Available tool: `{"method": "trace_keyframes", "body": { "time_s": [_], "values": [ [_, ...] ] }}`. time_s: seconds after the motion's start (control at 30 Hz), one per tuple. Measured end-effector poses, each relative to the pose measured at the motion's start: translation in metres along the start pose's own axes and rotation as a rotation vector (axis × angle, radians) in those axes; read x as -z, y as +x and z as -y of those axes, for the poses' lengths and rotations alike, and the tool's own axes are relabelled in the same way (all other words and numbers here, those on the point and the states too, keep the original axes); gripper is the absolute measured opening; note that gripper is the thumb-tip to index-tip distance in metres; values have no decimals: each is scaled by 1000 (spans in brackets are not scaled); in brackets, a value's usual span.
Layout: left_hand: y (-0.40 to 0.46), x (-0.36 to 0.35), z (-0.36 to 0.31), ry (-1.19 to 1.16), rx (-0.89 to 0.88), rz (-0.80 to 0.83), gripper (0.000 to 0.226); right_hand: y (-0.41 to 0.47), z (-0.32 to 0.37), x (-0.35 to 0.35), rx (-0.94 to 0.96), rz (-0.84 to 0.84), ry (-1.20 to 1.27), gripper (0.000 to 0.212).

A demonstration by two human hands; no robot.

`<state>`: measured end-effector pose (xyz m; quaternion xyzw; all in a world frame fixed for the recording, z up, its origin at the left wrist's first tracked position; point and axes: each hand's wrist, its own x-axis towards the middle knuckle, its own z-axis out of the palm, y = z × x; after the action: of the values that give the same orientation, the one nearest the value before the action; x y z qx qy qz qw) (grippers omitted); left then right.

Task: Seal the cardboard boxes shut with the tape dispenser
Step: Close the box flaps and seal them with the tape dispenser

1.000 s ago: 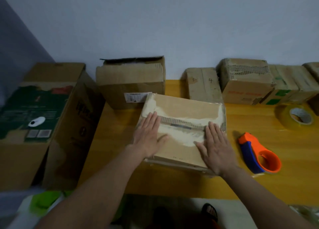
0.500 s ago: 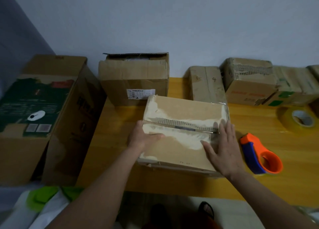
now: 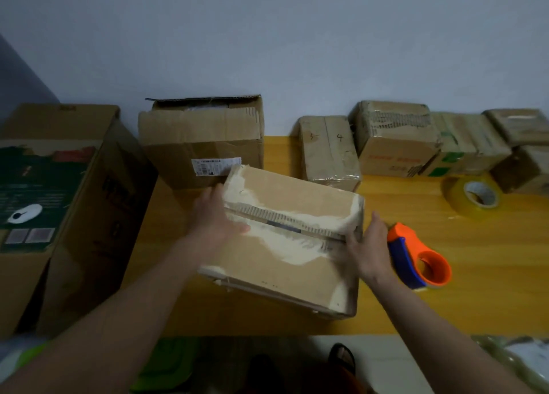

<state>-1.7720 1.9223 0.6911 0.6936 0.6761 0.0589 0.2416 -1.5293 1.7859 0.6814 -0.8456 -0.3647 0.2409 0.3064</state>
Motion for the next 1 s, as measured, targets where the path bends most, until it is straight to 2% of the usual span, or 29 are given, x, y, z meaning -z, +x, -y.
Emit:
{"method": "trace_keyframes", "body": {
  "time_s": [0.03,0.07,0.17,0.23,0.3,0.43,0.53,0.67,0.8,0.93,1.0],
  "values": [
    [-17,-8,-12,64,-122,-74,97,10,6,3,87,-3,-86,68],
    [-38,-21,-24,124,-232,-74,92,20,12,4,166,20,-162,67],
    [-104,-71,-63,275,-432,187,102,49,25,0,282,127,-331,66],
    [-130,-96,-82,352,-444,280,119,58,25,-7,279,159,-392,65],
    [-140,-106,-89,428,-411,284,133,59,18,-10,283,92,-508,58],
    [-146,-105,-86,580,-445,346,137,44,-15,-4,278,-94,-639,48],
    [-135,-90,-71,653,-609,455,137,26,-36,6,241,-165,-615,47],
    [-106,-51,-31,718,-785,497,137,-5,-44,4,161,-76,-458,46],
    [-84,-27,-1,770,-874,512,132,-31,-43,-15,192,-20,-344,37],
    [-54,-8,4,791,-863,462,120,-27,-38,-25,194,52,-297,39],
    [-44,-4,-2,820,-788,419,126,-20,-32,-27,199,87,-268,39]
  ]
}}
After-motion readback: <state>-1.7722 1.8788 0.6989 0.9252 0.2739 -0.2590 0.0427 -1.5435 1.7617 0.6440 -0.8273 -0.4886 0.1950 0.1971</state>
